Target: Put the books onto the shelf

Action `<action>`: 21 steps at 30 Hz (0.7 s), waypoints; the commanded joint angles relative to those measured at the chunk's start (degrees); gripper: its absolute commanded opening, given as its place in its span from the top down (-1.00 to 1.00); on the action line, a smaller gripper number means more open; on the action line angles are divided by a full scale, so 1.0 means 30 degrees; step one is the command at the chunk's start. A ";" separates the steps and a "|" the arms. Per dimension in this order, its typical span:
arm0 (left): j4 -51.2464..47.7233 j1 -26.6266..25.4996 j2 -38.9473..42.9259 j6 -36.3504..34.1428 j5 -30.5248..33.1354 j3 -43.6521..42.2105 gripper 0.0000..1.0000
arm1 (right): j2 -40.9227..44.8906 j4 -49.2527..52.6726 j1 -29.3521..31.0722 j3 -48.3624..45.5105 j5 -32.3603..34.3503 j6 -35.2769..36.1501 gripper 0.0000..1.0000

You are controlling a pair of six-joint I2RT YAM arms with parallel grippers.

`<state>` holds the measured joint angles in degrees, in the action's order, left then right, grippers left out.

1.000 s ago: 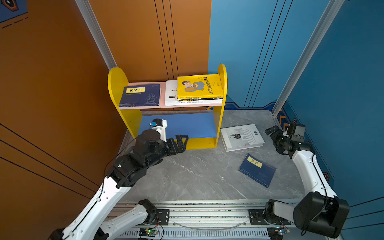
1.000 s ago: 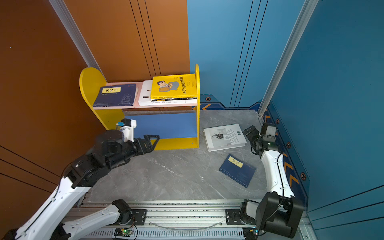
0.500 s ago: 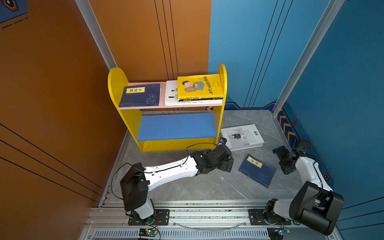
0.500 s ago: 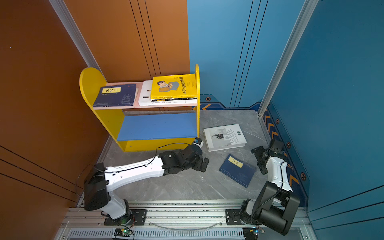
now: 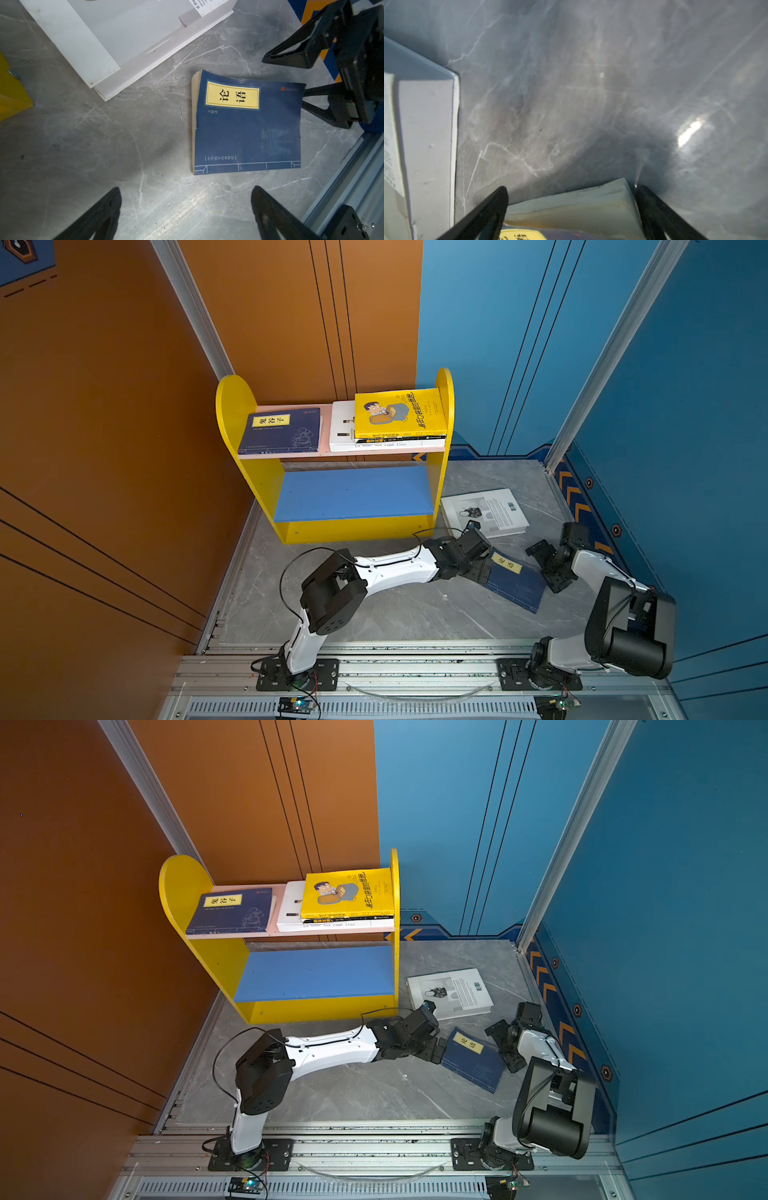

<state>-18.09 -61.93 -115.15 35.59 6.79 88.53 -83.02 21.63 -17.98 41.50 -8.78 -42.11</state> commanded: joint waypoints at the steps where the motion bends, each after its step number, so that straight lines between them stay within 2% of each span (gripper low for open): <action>1: -0.0289 0.0561 0.0918 0.1211 0.0041 -0.1257 -0.96 | -0.1457 -0.0426 0.0939 -0.0341 -0.0512 0.0448 -0.90; 4: -0.0168 0.1147 0.1707 0.2511 0.0258 -0.2967 -0.96 | -0.1688 -0.0861 0.1886 -0.0678 -0.1329 -0.0081 -0.87; 8: 0.0112 0.1629 0.2740 0.3533 0.0460 -0.4626 -0.98 | -0.1151 -0.0845 0.3817 -0.1194 -0.1375 -0.0889 -0.86; 16: -0.0622 0.1685 0.2701 0.5018 0.0691 -0.5260 -0.97 | -0.0068 -0.0808 0.7134 -0.2422 -0.1588 -0.3130 -0.85; 21: -0.1242 0.1958 0.2845 0.6155 0.0925 -0.5827 -0.95 | 0.0219 -0.0737 0.9411 -0.2378 -0.1667 -0.3703 -0.85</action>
<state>-18.70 -56.62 -108.07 51.11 7.77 72.53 -80.62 12.49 7.07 37.15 -10.87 -49.65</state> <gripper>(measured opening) 0.978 0.924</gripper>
